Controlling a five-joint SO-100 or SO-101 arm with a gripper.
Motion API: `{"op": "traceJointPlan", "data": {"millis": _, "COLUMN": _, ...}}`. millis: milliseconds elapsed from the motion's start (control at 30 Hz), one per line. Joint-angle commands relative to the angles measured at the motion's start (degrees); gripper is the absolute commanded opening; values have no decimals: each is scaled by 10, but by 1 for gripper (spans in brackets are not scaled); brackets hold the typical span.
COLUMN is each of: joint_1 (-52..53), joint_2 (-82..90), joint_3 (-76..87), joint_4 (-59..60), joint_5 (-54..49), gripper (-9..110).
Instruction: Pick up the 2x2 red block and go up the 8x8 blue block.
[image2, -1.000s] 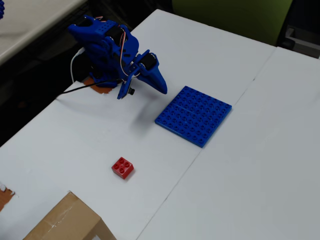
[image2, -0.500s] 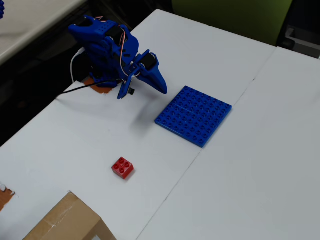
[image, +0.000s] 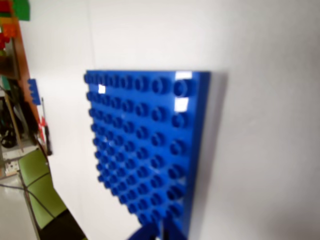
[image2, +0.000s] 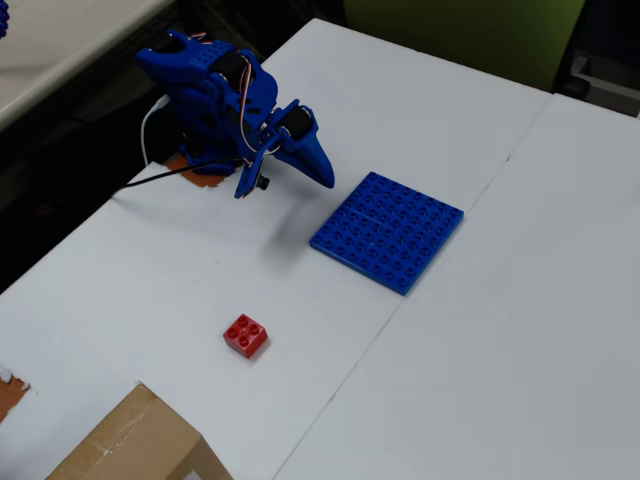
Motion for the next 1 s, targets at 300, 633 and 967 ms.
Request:
{"op": "traceJointPlan", "data": {"millis": 300, "joint_1": -1, "joint_2": 0, "joint_3": 4, "joint_4": -25, "joint_5": -83, "gripper": 0}}
{"op": "traceJointPlan", "data": {"millis": 633, "joint_1": -11, "joint_2": -131, "joint_3": -68, "joint_4": -80, "joint_5": -324, "gripper": 0}}
{"op": "traceJointPlan", "data": {"millis": 967, "joint_1": 9, "joint_2": -367, "joint_3": -373, "joint_4": 66, "joint_5": -468, "gripper": 0}}
